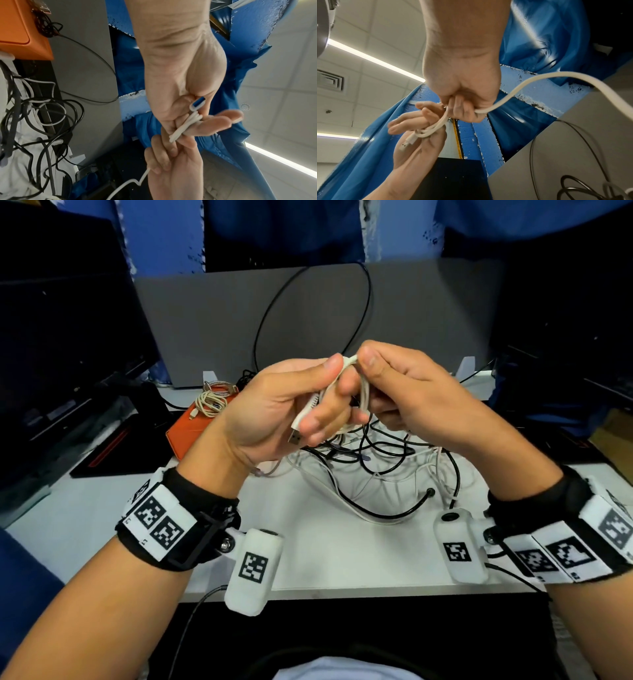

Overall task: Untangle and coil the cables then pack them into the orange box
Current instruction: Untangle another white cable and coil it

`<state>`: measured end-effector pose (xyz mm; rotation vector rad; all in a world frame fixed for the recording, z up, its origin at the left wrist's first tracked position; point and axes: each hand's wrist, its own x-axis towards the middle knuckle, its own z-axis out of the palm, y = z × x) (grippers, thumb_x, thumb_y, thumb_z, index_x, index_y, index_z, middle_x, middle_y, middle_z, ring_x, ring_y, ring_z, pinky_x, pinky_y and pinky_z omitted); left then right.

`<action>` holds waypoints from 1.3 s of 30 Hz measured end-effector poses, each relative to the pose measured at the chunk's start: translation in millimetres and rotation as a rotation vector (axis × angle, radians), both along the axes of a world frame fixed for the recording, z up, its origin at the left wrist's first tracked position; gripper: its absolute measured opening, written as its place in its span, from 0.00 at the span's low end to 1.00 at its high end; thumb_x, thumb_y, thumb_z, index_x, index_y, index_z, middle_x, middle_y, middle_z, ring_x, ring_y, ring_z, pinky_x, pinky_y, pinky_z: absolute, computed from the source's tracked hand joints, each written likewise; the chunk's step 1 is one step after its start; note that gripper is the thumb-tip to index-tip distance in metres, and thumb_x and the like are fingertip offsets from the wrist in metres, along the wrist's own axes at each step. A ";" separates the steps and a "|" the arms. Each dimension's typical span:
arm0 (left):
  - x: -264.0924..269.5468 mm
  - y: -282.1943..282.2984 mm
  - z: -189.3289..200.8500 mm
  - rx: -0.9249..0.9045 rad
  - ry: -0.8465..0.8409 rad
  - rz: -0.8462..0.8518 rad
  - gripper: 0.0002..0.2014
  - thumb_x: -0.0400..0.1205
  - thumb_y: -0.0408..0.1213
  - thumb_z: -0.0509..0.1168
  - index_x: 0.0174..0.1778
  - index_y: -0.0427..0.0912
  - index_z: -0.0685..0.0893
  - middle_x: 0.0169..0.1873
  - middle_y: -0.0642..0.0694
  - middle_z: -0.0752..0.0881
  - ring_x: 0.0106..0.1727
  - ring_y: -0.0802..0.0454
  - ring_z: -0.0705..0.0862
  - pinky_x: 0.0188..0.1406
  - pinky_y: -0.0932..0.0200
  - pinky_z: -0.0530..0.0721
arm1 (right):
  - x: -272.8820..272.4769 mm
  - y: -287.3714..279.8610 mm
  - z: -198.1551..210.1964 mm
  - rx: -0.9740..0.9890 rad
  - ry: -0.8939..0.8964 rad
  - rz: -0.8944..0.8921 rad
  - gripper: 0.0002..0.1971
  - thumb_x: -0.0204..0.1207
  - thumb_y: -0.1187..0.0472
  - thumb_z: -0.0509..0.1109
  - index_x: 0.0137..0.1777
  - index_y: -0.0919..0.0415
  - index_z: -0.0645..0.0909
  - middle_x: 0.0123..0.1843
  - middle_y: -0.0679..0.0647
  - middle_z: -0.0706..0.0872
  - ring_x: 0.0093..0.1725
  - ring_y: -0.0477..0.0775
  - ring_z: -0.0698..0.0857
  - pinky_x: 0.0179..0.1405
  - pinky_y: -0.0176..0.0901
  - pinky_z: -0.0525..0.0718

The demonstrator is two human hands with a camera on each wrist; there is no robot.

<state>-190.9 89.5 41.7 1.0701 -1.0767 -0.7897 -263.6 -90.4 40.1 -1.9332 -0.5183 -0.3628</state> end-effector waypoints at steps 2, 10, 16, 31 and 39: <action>-0.9 -2.7 3.5 -0.095 0.107 -0.017 0.20 0.94 0.37 0.43 0.44 0.39 0.77 0.17 0.54 0.76 0.23 0.56 0.81 0.60 0.58 0.83 | 5.7 0.0 -2.7 0.037 -0.008 -0.038 0.19 0.94 0.51 0.52 0.49 0.62 0.77 0.28 0.47 0.68 0.25 0.45 0.61 0.22 0.39 0.59; 21.2 -7.0 3.4 -0.397 0.262 0.477 0.22 0.95 0.38 0.50 0.76 0.22 0.72 0.40 0.50 0.90 0.39 0.57 0.87 0.63 0.60 0.82 | 17.3 11.6 -25.5 -0.566 -0.008 -0.256 0.12 0.94 0.52 0.54 0.49 0.49 0.74 0.33 0.45 0.78 0.33 0.42 0.78 0.37 0.46 0.74; 16.8 -9.8 -0.1 0.019 -0.374 0.794 0.16 0.95 0.37 0.51 0.55 0.44 0.86 0.49 0.48 0.93 0.46 0.53 0.92 0.43 0.54 0.86 | 5.2 22.1 -18.4 -0.741 -0.039 -0.262 0.14 0.93 0.54 0.56 0.42 0.49 0.69 0.33 0.50 0.75 0.33 0.46 0.75 0.37 0.53 0.68; 6.6 -0.7 3.4 0.148 -0.437 0.281 0.23 0.95 0.39 0.48 0.43 0.38 0.84 0.18 0.50 0.63 0.20 0.44 0.67 0.43 0.43 0.79 | 2.9 -6.9 0.7 -0.343 -0.241 -0.387 0.14 0.92 0.52 0.58 0.66 0.54 0.82 0.42 0.46 0.85 0.42 0.43 0.83 0.45 0.40 0.78; 10.7 -6.9 -4.5 -0.030 -0.033 0.102 0.21 0.94 0.42 0.44 0.46 0.38 0.78 0.18 0.54 0.75 0.20 0.57 0.78 0.55 0.60 0.83 | 7.7 -0.2 -5.0 -0.354 -0.262 -0.426 0.23 0.92 0.47 0.53 0.47 0.64 0.79 0.36 0.53 0.80 0.37 0.48 0.77 0.41 0.49 0.76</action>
